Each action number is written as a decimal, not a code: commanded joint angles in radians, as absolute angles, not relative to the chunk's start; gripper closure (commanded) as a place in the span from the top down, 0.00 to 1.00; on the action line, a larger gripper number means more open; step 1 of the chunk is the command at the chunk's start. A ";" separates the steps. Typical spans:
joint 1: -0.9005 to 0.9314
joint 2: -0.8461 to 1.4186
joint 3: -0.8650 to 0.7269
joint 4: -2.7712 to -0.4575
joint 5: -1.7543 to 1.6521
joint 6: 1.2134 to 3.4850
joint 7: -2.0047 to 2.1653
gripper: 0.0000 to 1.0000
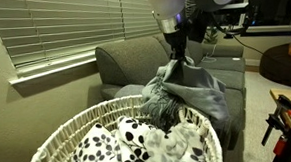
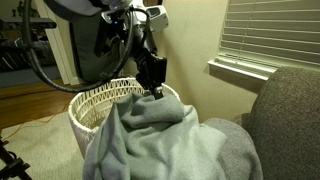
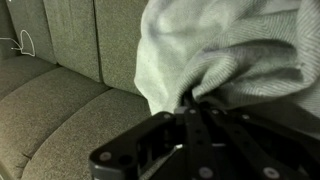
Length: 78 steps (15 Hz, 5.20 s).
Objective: Put the green blanket in the basket on the couch
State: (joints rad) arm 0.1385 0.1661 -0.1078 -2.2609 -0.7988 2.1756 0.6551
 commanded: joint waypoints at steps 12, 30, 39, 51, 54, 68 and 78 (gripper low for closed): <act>-0.015 0.013 -0.108 -2.429 -0.873 2.193 0.678 0.01; -0.070 -0.048 -0.103 -2.483 -0.870 2.182 0.658 0.60; -0.008 -0.073 0.004 -2.429 -0.765 2.174 0.650 1.00; 0.044 0.072 0.059 -2.281 -0.698 2.246 0.604 1.00; 0.060 0.139 0.057 -2.224 -0.691 2.274 0.589 1.00; 0.148 0.292 0.043 -2.095 -0.493 2.242 0.482 1.00; 0.177 0.375 0.015 -2.095 -0.516 2.269 0.505 1.00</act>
State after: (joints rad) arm 0.1465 0.3553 0.0492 -2.1045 -0.5165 2.2683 0.5048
